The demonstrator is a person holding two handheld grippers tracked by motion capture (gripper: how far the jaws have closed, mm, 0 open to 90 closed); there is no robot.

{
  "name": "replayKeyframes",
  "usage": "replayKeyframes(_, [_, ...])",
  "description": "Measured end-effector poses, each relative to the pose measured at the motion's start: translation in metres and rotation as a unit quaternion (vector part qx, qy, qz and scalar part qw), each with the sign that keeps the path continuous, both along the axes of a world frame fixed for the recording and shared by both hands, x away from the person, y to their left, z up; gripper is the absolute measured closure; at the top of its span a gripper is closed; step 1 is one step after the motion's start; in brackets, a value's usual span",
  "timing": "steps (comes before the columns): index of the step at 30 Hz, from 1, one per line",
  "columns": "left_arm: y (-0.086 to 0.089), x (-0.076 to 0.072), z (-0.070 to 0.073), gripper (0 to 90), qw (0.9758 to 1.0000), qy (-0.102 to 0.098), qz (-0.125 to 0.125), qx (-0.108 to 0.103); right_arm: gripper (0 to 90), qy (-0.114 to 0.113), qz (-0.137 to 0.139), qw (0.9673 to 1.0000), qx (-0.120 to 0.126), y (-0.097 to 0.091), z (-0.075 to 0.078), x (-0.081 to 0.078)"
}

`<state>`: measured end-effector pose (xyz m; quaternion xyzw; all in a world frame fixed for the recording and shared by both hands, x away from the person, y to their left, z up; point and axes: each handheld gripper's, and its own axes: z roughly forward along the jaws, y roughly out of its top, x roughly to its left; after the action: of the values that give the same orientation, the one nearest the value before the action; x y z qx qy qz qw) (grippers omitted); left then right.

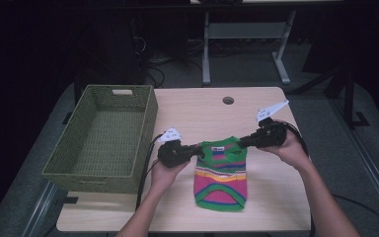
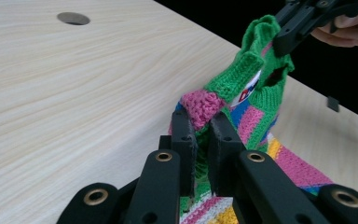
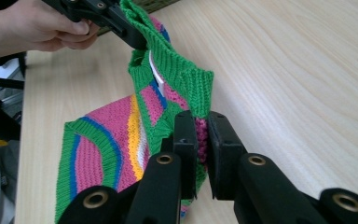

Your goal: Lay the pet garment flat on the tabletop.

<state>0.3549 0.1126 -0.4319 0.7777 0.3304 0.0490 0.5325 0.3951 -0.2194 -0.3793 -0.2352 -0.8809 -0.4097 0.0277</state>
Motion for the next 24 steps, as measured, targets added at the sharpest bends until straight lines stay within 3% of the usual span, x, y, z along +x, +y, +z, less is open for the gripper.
replayKeyframes(3, [-0.001,0.005,-0.001,81.9,1.0,-0.001,0.009,0.001,82.6,-0.006,-0.01,0.9999,-0.008,0.002,-0.001,0.007])
replayKeyframes(4, [-0.002,0.007,-0.001,79.1,0.9998,-0.004,0.02,-0.001,81.3,-0.02,-0.026,0.9993,-0.018,0.004,-0.002,0.011])
replayKeyframes(5, [-0.002,0.009,0.0,69.3,0.9995,-0.003,0.031,-0.001,74.5,-0.038,-0.054,0.9974,-0.029,0.006,-0.002,0.017])
replayKeyframes(7, [-0.001,0.01,0.0,64.2,0.9991,0.004,0.041,-0.01,60.6,-0.066,-0.087,0.9938,-0.023,0.007,-0.001,0.023])
replayKeyframes(10, [-0.001,0.009,0.0,58.7,0.9989,0.008,0.046,-0.005,57.3,-0.082,-0.117,0.9894,-0.024,0.005,-0.001,0.024])
replayKeyframes(12, [0.0,0.005,0.0,55.9,0.9988,0.007,0.048,-0.004,57.3,-0.068,-0.117,0.9907,-0.014,0.0,-0.005,0.022])
replayKeyframes(14, [0.0,0.004,-0.001,54.5,0.9988,0.009,0.047,0.006,57.3,-0.052,-0.117,0.9916,-0.018,-0.002,-0.011,0.017])
replayKeyframes(16, [0.002,0.001,-0.003,53.4,0.9989,0.013,0.046,0.002,57.0,-0.042,-0.113,0.9925,-0.022,-0.005,-0.017,0.011])
replayKeyframes(21, [0.002,-0.006,-0.004,53.0,0.9992,0.015,0.036,0.01,56.7,-0.011,-0.102,0.9947,-0.012,-0.011,-0.032,-0.003])
replayKeyframes(24, [0.001,-0.009,-0.005,51.9,0.9993,0.015,0.033,0.011,55.9,-0.002,-0.1,0.995,-0.003,-0.014,-0.034,-0.007])
